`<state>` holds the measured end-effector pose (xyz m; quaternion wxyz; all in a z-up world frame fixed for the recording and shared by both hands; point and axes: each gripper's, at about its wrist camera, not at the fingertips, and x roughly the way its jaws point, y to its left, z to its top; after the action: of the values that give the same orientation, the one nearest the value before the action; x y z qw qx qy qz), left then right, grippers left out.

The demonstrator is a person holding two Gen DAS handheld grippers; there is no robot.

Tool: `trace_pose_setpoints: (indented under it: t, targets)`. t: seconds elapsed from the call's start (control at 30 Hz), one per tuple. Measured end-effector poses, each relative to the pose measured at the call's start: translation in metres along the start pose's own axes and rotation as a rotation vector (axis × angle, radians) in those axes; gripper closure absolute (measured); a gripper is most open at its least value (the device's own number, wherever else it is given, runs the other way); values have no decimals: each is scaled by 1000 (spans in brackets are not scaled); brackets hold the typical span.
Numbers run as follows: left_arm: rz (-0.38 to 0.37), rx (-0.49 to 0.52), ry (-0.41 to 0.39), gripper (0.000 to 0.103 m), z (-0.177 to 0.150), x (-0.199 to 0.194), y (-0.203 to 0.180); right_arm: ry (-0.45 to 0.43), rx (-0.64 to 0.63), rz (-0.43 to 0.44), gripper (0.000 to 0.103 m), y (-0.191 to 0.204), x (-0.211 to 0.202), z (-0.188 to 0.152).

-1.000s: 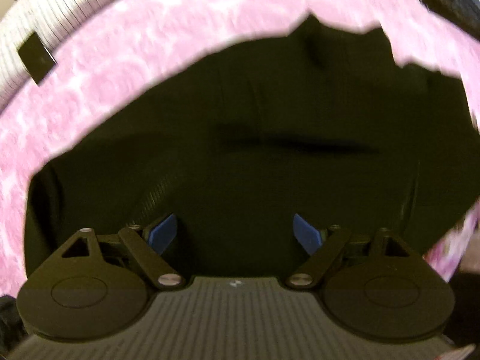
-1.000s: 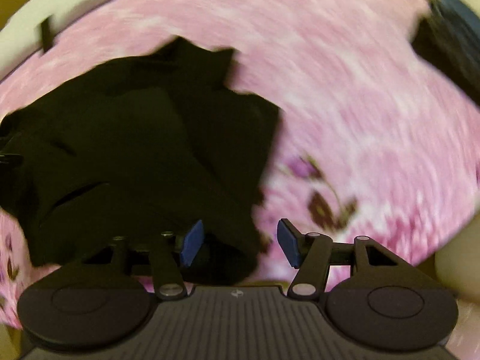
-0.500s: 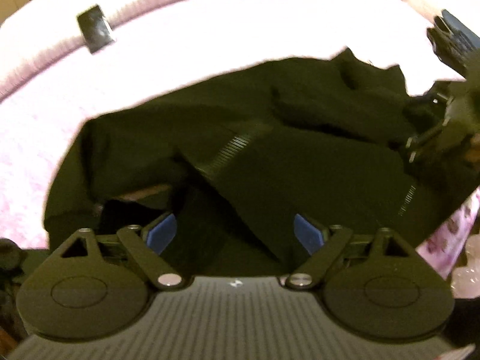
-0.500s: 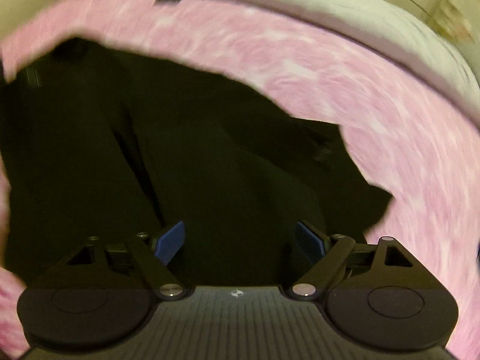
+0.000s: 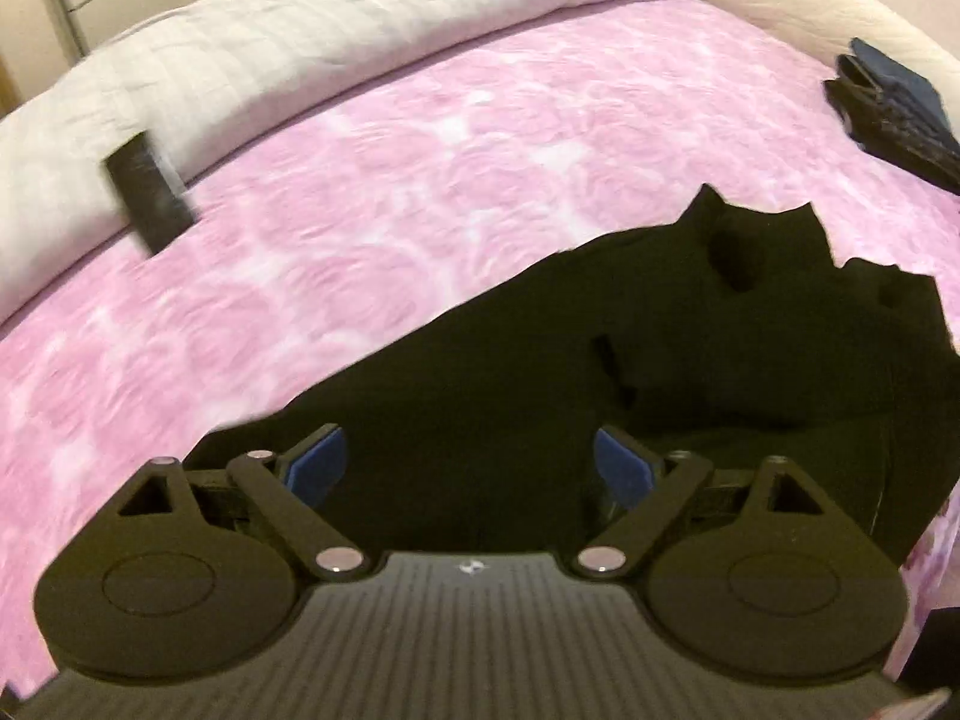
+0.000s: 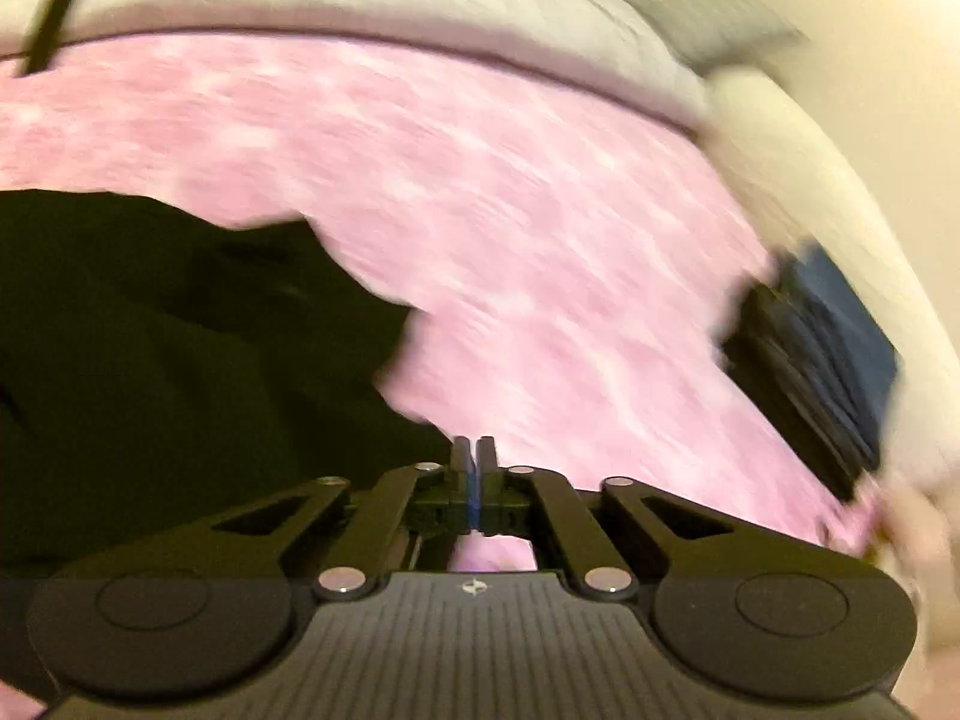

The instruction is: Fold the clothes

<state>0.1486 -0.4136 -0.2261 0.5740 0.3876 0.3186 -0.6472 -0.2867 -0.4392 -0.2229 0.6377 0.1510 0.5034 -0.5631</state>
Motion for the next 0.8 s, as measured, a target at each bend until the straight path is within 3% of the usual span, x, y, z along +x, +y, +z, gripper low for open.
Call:
trace_pose_setpoints:
  t: [0.07,0.1,0.13,0.17,0.3,0.43,0.5,0.57,0.6,0.63,0.67,0.8]
  targets:
    - [-12,53,16,16,9,17,-10,13,-20,34,73,-2,-4,-14]
    - [-14,81,24,16,11,24,-16,2,-44,85,65,6,-6,-21]
    - [-19,108,39,15,11,31,-22,-10,-70,138,50,14,-7,-28]
    - [-28,127,67,15,7,38,-26,-19,-101,183,43,30,-6,-29]
    - [-68,171,192,15,-18,61,-40,-9,-242,306,28,104,12,-30]
    - [-151,125,289,21,-53,58,-46,-8,-455,248,15,171,38,-37]
    - [-181,140,312,21,-69,50,-55,-32,-509,241,21,180,43,-40]
    - [-203,167,326,22,-83,41,-65,-49,-474,286,52,169,40,-41]
    - [-210,186,332,21,-88,37,-69,-58,-454,309,63,164,39,-41]
    - [-217,204,339,21,-92,33,-73,-88,-435,245,96,157,31,-43]
    - [-224,223,345,21,-97,30,-77,-124,-399,199,103,147,22,-44]
    - [-253,297,370,20,-115,14,-94,-95,-97,72,103,75,0,-44]
